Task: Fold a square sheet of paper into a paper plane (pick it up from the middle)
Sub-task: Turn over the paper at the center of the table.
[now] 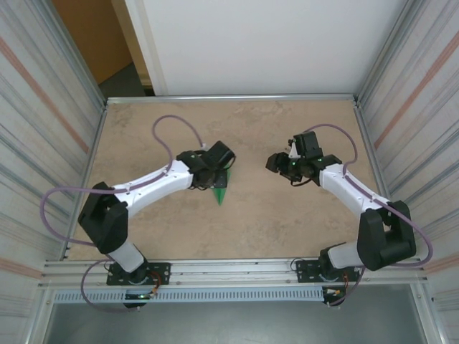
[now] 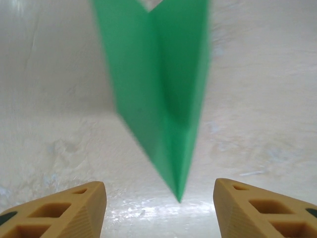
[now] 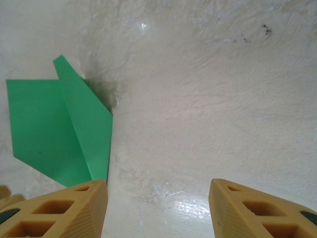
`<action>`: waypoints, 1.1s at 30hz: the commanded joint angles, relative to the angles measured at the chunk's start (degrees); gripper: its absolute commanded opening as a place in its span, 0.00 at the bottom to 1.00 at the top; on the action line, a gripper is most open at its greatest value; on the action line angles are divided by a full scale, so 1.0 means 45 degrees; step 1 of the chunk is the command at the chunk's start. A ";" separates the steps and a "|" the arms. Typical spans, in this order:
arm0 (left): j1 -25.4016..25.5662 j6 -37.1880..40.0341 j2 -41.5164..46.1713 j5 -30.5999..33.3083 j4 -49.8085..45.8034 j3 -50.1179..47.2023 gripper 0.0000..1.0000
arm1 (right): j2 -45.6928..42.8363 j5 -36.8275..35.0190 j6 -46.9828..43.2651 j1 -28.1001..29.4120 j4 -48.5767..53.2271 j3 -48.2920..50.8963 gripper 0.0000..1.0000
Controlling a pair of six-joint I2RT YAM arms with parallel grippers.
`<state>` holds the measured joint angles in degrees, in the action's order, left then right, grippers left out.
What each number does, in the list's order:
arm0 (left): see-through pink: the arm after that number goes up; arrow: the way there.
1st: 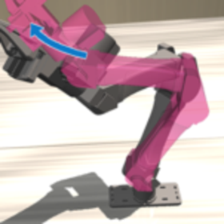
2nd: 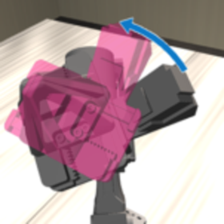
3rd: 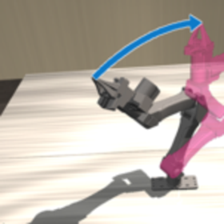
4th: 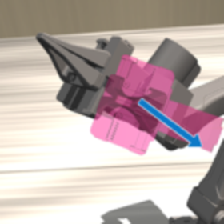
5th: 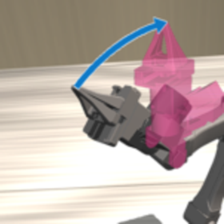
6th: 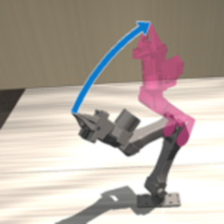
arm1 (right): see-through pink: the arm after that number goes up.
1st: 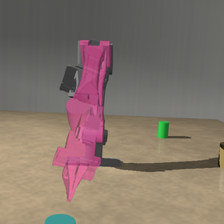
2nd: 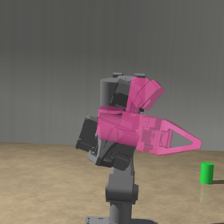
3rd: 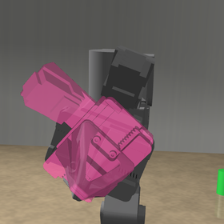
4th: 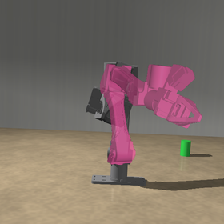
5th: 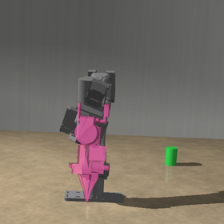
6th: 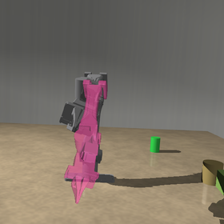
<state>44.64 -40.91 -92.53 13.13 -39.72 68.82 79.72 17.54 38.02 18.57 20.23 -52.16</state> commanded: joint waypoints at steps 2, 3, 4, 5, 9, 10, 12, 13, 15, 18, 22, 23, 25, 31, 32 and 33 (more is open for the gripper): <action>-0.1150 -0.0962 0.0319 -0.2812 0.2984 -0.1776 0.60 | 0.0410 -0.0260 -0.0169 0.0353 0.0154 -0.0479 0.56; -0.1423 -0.0897 0.0240 -0.3152 0.3440 -0.1959 0.60 | 0.0463 -0.0217 -0.0146 0.0384 0.0116 -0.0488 0.56; -0.1604 -0.0801 0.0150 -0.3326 0.3709 -0.2015 0.60 | 0.0499 -0.0196 -0.0133 0.0422 0.0096 -0.0495 0.56; -0.1756 -0.0590 0.0021 -0.3564 0.4022 -0.1999 0.59 | 0.0516 -0.0200 -0.0129 0.0452 0.0071 -0.0479 0.56; -0.1833 -0.0019 -0.0669 -0.3632 0.4069 -0.1353 0.54 | 0.0609 -0.0221 -0.0129 0.0537 0.0018 -0.0498 0.56; -0.1826 0.0021 -0.0834 -0.3555 0.3986 -0.1199 0.51 | 0.0657 -0.0223 -0.0129 0.0554 0.0011 -0.0481 0.56; -0.1825 0.0202 -0.1189 -0.3416 0.3898 -0.0895 0.43 | 0.0708 -0.0120 -0.0091 0.0594 -0.0047 -0.0479 0.56; -0.1833 0.0264 -0.1293 -0.3268 0.3841 -0.0788 0.38 | 0.0735 -0.0030 -0.0075 0.0586 -0.0073 -0.0479 0.56; -0.1827 0.0472 -0.1485 -0.2873 0.3668 -0.0579 0.28 | 0.0779 0.0077 -0.0036 0.0615 -0.0140 -0.0479 0.56; -0.1813 0.1116 -0.1684 -0.2440 0.3459 -0.0214 0.16 | 0.0745 0.0177 0.0006 0.0636 -0.0189 -0.0401 0.56; -0.1367 0.2508 -0.1829 -0.1060 0.2572 0.0718 0.09 | 0.0523 0.0101 0.0037 0.0573 -0.0227 -0.0313 0.56; -0.1141 0.2895 -0.1900 -0.0497 0.2218 0.1093 0.08 | 0.0415 0.0086 0.0081 0.0548 -0.0283 -0.0248 0.56; -0.0692 0.3572 -0.2110 0.0565 0.1569 0.1772 0.07 | 0.0239 0.0101 0.0177 0.0422 -0.0418 -0.0104 0.56; 0.0656 0.4909 -0.3079 0.2784 0.0539 0.3316 0.07 | -0.0289 0.0225 0.0558 -0.0215 -0.0731 0.0409 0.56; 0.0854 0.5014 -0.3366 0.3005 0.0408 0.3466 0.08 | -0.0405 0.0224 0.0655 -0.0357 -0.0793 0.0528 0.56; 0.0997 0.5065 -0.3596 0.3176 0.0294 0.3682 0.08 | -0.0501 0.0223 0.0747 -0.0480 -0.0845 0.0644 0.56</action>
<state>47.59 -22.35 -105.95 20.51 -33.56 83.18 79.79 18.06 39.07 17.72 17.15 -50.92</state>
